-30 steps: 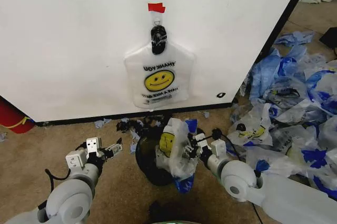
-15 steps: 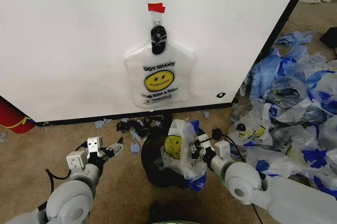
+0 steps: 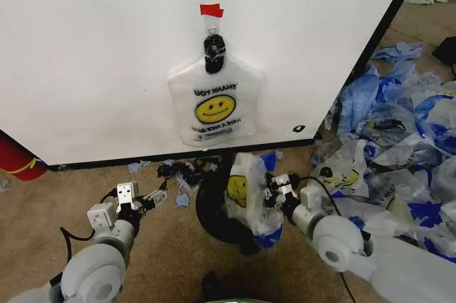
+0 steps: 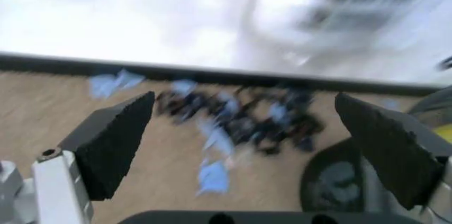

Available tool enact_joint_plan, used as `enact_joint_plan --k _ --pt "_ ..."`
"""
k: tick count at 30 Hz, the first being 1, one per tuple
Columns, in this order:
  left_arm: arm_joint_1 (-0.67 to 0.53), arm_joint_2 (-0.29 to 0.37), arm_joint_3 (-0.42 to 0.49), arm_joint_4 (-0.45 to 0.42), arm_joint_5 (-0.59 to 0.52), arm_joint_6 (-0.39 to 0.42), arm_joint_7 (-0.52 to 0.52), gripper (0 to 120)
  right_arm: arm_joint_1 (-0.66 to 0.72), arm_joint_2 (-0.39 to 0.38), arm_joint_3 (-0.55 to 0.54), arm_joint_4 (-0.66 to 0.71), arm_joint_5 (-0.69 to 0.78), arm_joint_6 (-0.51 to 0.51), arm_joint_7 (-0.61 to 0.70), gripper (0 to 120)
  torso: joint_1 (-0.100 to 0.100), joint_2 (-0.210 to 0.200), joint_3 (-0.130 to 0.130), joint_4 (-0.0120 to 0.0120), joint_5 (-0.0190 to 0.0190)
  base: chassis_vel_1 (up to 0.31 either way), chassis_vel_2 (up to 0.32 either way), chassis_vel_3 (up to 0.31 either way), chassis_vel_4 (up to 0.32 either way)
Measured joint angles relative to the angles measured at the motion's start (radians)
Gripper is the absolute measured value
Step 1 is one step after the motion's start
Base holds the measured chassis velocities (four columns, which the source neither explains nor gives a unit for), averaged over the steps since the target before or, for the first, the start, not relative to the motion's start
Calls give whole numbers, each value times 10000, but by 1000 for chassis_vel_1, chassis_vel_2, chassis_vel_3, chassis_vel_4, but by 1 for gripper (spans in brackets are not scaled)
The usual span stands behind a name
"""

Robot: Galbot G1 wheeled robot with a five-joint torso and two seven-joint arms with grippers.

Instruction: Pick up the garbage bag from the wall and place it over the trash bin.

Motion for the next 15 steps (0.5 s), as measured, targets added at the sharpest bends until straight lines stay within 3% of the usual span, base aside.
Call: enact_joint_plan --k 6,15 --pt "-101 61 -206 -236 -198 -607 1380 100 -6 -486 467 -32 -948 200 -921 0 0 0 0 -1 1 0 0 0 0" --pt "-332 21 97 -451 -826 -1791 4460 100 -246 -1551 1394 -102 -2694 809 -2922 0 0 0 0 2 1 0 0 0 0"
